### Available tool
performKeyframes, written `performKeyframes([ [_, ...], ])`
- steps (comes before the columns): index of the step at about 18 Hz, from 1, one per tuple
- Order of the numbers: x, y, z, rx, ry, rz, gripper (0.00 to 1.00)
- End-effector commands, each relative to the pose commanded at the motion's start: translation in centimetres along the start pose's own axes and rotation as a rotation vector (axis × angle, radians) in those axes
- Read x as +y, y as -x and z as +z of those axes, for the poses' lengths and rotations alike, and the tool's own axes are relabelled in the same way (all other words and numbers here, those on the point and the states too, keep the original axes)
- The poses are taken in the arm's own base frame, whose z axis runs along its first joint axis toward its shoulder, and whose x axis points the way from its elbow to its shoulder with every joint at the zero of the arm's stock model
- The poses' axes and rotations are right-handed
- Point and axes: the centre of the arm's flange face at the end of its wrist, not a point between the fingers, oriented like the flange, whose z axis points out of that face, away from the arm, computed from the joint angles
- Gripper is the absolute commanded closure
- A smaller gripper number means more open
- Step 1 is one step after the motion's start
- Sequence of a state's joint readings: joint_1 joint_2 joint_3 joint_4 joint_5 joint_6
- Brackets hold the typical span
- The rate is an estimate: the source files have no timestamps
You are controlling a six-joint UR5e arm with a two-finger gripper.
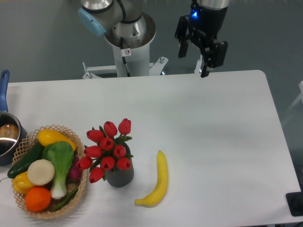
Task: Pick up the flowers from the vase
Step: 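Move the open gripper from its start pose toward the red tulips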
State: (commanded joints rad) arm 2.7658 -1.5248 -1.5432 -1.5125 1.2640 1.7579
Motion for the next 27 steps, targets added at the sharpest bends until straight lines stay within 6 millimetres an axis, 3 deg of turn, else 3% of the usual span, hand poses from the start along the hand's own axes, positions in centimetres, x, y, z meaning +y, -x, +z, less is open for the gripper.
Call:
performKeyframes([
  [5, -0.8, 0.0, 0.6, -0.027, -0.086, -0.017, 0.00],
  [10, -2.0, -0.4, 1.7, -0.078, -0.249, -0.239, 0.00],
  [13, -1.3, -0.7, 2.8, -0.124, -0.256, -0.264, 0.00],
  [15, -1.0, -0.6, 2.6, -0.128, -0.277, -0.275, 0.00],
  [21, 3.0, 0.8, 0.2, -0.177, -0.513, -0.425, 0.00],
  [24, 3.4, 0.6, 0.3, -0.140, -0.667, -0.558, 0.00],
  [27, 2.4, -0.6, 1.0, -0.114, -0.704, -0.589, 0.00],
])
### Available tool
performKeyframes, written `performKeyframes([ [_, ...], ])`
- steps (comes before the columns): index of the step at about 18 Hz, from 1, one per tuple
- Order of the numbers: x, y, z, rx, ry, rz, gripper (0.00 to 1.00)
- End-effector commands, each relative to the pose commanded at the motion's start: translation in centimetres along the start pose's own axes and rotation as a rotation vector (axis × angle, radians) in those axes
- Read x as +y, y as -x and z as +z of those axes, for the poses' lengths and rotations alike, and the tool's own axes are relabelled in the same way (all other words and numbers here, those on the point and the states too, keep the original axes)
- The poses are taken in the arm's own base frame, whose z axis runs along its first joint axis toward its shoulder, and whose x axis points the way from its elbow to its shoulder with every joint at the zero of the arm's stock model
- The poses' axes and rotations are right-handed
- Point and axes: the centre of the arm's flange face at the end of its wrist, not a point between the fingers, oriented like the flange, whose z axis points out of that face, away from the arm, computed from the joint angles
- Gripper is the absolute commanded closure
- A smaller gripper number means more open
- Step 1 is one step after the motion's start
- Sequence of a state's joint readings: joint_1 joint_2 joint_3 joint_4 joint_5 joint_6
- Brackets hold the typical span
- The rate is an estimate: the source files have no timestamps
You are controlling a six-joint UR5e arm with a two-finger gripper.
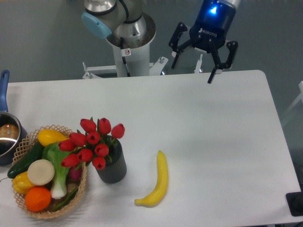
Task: Pick up the flowers from the vase
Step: 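Move the open gripper from its start pose toward the red tulips, then lower the open gripper down to the tulip stems above the vase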
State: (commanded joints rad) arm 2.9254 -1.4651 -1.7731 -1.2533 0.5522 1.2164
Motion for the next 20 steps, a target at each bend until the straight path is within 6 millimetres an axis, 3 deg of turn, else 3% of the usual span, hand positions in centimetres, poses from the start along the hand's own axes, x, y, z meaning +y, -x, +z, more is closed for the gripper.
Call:
performKeyframes([
  [2, 0.2, -1.1, 0.2, -0.007, -0.002, 0.023, 0.00],
  [6, 2.6, -2.7, 1.5, -0.019, -0.001, 0.050, 0.00],
  [12, 4.0, -3.4, 3.4, 0.020, 0.019, 0.033, 0.00],
  [17, 6.0, -6.1, 8.1, 0.098, 0.162, 0.120, 0.00],
  [20, 6.2, -6.4, 9.2, 0.113, 0.196, 0.130, 0.00],
])
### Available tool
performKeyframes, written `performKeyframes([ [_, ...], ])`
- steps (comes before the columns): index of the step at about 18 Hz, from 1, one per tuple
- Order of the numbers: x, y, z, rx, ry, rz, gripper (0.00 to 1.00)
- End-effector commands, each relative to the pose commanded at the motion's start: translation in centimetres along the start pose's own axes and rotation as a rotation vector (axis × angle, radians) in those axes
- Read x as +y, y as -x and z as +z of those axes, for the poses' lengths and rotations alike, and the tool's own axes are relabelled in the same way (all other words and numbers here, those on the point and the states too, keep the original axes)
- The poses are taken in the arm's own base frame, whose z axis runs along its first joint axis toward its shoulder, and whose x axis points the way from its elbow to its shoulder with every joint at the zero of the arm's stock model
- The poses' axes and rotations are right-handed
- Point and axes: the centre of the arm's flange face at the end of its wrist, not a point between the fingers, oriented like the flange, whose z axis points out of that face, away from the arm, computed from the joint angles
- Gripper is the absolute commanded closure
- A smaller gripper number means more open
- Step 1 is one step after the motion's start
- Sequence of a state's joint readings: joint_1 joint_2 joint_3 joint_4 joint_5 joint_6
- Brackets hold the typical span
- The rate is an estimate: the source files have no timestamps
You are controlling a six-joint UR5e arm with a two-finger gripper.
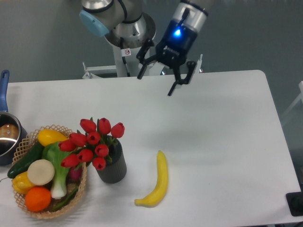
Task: Pick up the flowers from the vase
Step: 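Lower the open gripper down to the tulip stems above the vase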
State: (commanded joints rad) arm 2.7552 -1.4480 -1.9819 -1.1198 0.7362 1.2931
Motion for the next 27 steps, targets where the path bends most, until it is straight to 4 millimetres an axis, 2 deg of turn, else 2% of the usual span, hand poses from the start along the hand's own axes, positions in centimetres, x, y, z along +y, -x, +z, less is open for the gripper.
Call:
performKeyframes([
  [5, -0.5, -0.8, 3.9, 0.058, 0.045, 0.037, 0.00],
  [8, -0.5, -0.8, 5.1, 0.083, 0.049, 0.030, 0.00],
  [10, -1.9, -0.8, 6.0, 0.096, 0.043, 0.010, 0.00],
  [12, -2.5, 0.1, 6.8, 0.097, 0.040, -0.057, 0.00],
  [15, -3.5, 0.1, 8.1, 0.071, 0.034, -0.007, 0.00],
  [17, -3.2, 0.8, 9.1, 0.048, 0.046, 0.025, 0.00],
  [19, -3.3, 0.6, 10.6, 0.048, 0.070, 0.076, 0.00],
  [24, -2.9, 0.2, 11.6, 0.057, 0.094, 0.137, 0.00],
  [27, -2.7, 0.1, 12.9, 0.069, 0.097, 0.146, 0.00],
])
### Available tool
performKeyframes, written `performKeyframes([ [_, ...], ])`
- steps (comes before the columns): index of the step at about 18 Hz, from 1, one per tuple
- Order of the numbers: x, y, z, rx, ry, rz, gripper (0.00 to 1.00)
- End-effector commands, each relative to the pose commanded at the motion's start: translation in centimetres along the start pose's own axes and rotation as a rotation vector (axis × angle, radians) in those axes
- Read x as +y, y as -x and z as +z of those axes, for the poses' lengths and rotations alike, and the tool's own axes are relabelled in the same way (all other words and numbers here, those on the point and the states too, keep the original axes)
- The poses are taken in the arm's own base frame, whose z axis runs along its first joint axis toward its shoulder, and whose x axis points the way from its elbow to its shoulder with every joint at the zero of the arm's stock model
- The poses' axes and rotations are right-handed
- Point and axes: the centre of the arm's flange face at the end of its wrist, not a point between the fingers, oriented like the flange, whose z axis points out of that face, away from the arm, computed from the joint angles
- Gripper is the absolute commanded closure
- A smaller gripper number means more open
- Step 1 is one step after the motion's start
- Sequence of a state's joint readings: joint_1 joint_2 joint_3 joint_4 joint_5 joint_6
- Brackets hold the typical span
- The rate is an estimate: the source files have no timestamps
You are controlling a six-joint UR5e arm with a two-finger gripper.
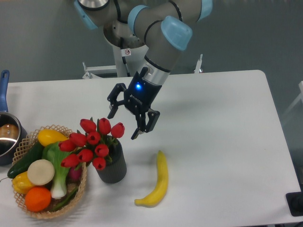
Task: Pick up the flowers from the vase
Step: 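Lower the open gripper down to the tulip stems above the vase, then close the gripper around the tulip stems just above the vase rim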
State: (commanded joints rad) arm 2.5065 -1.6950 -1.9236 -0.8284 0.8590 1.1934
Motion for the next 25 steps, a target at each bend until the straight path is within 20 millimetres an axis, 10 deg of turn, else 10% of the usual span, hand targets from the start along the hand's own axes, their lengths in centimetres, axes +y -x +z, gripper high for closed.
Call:
performKeyframes([
  [25, -2.3, -0.3, 3.8, 0.066, -0.034, -0.129, 0.00],
])
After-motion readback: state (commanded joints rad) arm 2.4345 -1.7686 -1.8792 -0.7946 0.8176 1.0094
